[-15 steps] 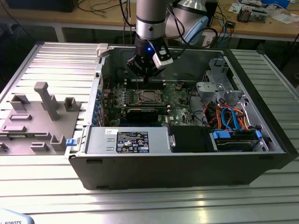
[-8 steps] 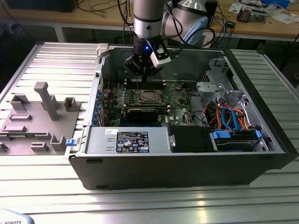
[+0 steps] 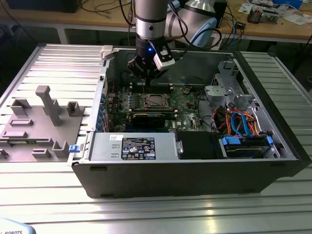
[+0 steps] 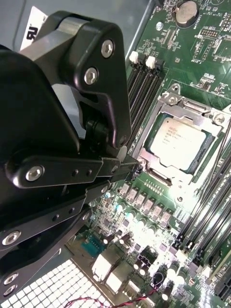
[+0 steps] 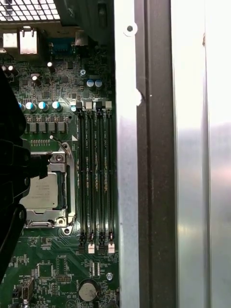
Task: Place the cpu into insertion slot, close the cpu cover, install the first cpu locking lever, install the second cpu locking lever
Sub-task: 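Install the first cpu locking lever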
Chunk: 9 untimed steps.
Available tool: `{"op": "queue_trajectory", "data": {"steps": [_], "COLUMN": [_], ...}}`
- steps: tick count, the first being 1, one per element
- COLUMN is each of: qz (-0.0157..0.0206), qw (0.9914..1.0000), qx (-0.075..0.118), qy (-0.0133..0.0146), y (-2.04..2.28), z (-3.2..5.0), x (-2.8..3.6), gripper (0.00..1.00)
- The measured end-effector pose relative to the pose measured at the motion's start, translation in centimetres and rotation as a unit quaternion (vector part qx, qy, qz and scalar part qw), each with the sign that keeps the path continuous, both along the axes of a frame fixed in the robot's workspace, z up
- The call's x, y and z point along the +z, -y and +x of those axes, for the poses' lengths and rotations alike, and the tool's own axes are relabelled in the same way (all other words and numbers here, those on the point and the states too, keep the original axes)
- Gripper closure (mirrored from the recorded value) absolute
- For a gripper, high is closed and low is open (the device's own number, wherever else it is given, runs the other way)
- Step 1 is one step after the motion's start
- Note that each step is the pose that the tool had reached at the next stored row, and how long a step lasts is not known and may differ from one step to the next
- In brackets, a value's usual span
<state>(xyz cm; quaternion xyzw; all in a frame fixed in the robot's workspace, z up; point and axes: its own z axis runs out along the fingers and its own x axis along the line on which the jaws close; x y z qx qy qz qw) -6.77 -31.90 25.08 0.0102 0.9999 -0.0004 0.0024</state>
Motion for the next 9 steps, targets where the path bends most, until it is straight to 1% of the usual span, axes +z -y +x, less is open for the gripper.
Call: {"op": "queue_trajectory", "data": {"steps": [8,9], "qz": [0.0000,-0.0001], "qw": [1.00000,1.00000], "qx": [0.000,0.000], "qy": [0.0010,0.0018], "y": [0.00,0.00], "z": [-0.74,-1.40], "x": [0.00,0.02], "gripper": [0.89,0.89]}}
